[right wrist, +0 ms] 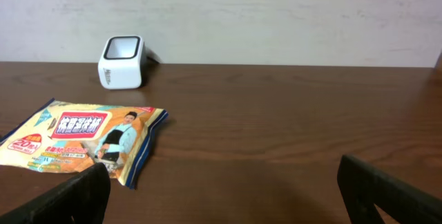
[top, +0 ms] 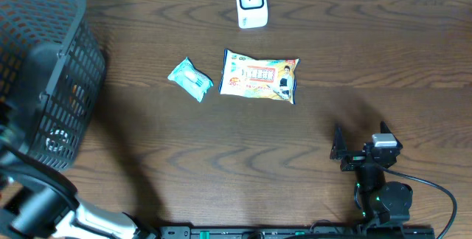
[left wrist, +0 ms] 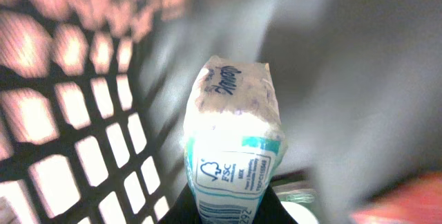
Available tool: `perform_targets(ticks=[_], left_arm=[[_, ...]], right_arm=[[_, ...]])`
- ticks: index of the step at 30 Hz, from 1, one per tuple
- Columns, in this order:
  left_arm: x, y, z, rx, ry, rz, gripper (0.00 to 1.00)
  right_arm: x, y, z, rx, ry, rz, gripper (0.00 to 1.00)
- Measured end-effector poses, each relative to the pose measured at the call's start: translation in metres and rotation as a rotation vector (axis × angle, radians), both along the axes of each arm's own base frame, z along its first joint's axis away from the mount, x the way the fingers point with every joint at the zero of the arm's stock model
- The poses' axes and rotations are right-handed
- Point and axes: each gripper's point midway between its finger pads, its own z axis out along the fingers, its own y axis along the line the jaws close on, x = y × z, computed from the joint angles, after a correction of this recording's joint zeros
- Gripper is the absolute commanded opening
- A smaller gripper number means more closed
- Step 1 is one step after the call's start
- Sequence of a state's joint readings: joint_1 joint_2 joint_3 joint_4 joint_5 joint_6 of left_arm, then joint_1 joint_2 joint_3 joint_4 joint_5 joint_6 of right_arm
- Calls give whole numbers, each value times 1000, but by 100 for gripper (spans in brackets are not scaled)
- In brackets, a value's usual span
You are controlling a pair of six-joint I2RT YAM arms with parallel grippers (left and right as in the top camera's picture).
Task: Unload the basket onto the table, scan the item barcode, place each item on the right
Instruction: 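Carry the tissue pack to the scanner and set it on the table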
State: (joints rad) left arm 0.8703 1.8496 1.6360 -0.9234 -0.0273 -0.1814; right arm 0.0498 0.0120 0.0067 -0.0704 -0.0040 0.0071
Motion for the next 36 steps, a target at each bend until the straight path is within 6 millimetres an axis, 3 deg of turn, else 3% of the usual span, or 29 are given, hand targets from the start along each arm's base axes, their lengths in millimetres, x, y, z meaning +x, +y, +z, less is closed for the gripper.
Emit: perform_targets(ticks=[3, 4, 8, 11, 14, 20, 24, 28, 36], left_arm=[[28, 3, 73, 111, -244, -16, 7], [38, 0, 105, 151, -355, -25, 7], [59, -24, 187, 213, -640, -57, 8], [79, -53, 224, 208, -785, -120, 7], [105, -91, 241, 160, -867, -220, 8], [150, -191, 238, 35, -874, -485, 8], [163, -267, 220, -43, -800, -676, 8], [170, -329, 186, -113, -683, -807, 8], [192, -418, 106, -197, -473, -970, 8]], right_arm=[[0, 0, 0, 0, 0, 0, 99], [0, 0, 0, 0, 0, 0, 99], [0, 0, 0, 0, 0, 0, 99], [0, 0, 0, 0, 0, 0, 99], [0, 0, 0, 0, 0, 0, 99], [0, 0, 0, 0, 0, 0, 99], [0, 0, 0, 0, 0, 0, 99], [0, 0, 0, 0, 0, 0, 99], [0, 0, 0, 0, 0, 0, 99]])
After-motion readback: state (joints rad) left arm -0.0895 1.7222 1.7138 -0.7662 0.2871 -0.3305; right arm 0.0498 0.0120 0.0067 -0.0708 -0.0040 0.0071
